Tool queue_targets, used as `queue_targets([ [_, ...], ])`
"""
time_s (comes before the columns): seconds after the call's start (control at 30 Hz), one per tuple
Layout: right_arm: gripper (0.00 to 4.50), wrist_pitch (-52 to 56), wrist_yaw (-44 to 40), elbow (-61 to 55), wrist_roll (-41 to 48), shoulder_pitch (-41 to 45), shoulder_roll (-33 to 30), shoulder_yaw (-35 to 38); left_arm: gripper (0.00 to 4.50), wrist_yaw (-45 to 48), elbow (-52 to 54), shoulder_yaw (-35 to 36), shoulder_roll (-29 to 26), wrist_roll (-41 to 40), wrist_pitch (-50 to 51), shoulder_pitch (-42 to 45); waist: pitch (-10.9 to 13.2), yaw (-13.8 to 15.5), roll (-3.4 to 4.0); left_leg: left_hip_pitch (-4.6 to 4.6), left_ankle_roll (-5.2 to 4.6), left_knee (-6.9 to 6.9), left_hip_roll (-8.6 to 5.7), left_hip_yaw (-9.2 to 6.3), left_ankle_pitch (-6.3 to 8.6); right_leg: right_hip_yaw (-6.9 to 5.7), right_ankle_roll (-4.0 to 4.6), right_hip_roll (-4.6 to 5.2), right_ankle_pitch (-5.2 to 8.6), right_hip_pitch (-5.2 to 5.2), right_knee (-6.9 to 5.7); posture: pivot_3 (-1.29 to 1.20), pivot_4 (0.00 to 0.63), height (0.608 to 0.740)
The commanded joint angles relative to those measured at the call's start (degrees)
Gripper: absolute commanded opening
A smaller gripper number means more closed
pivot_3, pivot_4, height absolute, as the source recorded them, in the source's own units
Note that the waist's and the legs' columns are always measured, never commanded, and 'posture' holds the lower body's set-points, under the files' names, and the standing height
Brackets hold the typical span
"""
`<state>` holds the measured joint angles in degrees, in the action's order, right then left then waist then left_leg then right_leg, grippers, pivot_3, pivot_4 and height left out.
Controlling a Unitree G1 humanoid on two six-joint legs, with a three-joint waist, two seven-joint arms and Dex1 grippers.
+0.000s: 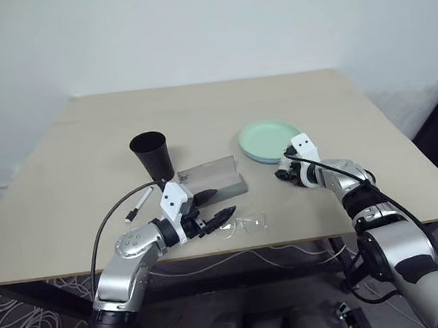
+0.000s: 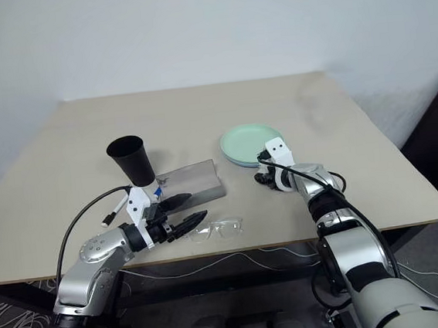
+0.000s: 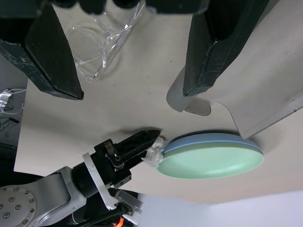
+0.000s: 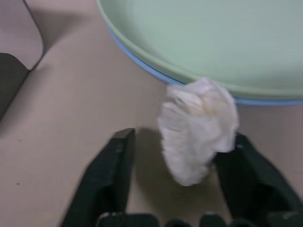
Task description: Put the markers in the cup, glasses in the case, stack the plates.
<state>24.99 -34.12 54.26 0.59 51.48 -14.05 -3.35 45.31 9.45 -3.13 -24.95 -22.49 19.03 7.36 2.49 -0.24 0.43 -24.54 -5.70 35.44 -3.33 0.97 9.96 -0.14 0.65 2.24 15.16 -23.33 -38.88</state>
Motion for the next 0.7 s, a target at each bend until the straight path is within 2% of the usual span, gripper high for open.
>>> queue_targets([
  [0.03,1.23,0.57,-2.71,-3.73,0.47,0.21,-0.92,-0.27,3.55,-0.52,3.03,1.31,-0.50,-0.32,-0.67,0.19,0.00,-0.06,0.00,0.00,0.00,0.00,0.00,0.00,0.00,0.00,0.00,0.00,0.00,-0.01,0.00,0.00,0.000,0.740],
  [0.13,0.21,0.51,-4.46,-6.62,0.04,-0.71,-1.97,-0.95,3.55,-0.67,3.19,1.29,-0.58,-0.37,-0.62,0.08,0.00,-0.14,0.00,-0.01,-0.10,-0.02,0.00,0.00,0.06,0.02,0.00,0.01,0.00,-0.02,0.01,0.00,0.000,0.740],
  [0.17,0.02,0.91,-6.77,-9.41,0.69,-1.29,-2.60,-1.25,3.55,-0.74,3.26,1.27,-0.58,-0.39,-0.60,0.05,0.00,-0.14,0.00,-0.01,-0.21,-0.02,0.00,-0.01,0.13,0.03,0.00,0.01,0.00,-0.02,0.01,0.00,0.000,0.740],
  [0.27,0.02,2.42,-11.54,-17.20,2.78,-2.18,-4.02,-1.23,3.55,-0.74,3.35,1.31,-0.69,-0.48,-0.53,0.01,0.01,-0.10,0.02,-0.02,-0.27,-0.02,0.00,-0.01,0.17,0.02,0.00,0.03,0.00,-0.04,0.01,0.00,0.000,0.740],
  [0.33,0.02,2.37,-10.28,-17.46,3.10,-0.08,-4.15,-0.09,3.55,-0.58,3.22,1.22,-0.76,-0.57,-0.47,0.17,0.01,-0.12,0.02,-0.01,-0.28,-0.02,-0.01,-0.01,0.17,0.02,0.00,0.03,0.00,-0.03,0.01,0.00,0.000,0.740],
  [0.6,0.02,-8.33,0.12,2.82,0.58,10.73,-1.30,2.03,3.55,-0.17,2.19,0.42,-0.32,-0.40,-0.56,1.51,-0.01,-0.95,-0.01,0.06,-0.04,-0.22,-0.02,-0.02,0.03,0.01,0.12,0.01,-0.08,-0.07,0.01,0.00,0.000,0.740],
  [0.7,0.76,-10.95,1.86,9.70,1.24,12.95,-0.49,3.62,3.55,-0.22,2.16,0.40,-0.16,-0.31,-0.61,1.59,-0.01,-0.99,-0.02,0.06,0.22,-0.29,0.01,-0.02,-0.14,0.01,0.14,-0.03,-0.08,-0.09,0.02,0.00,0.000,0.740],
])
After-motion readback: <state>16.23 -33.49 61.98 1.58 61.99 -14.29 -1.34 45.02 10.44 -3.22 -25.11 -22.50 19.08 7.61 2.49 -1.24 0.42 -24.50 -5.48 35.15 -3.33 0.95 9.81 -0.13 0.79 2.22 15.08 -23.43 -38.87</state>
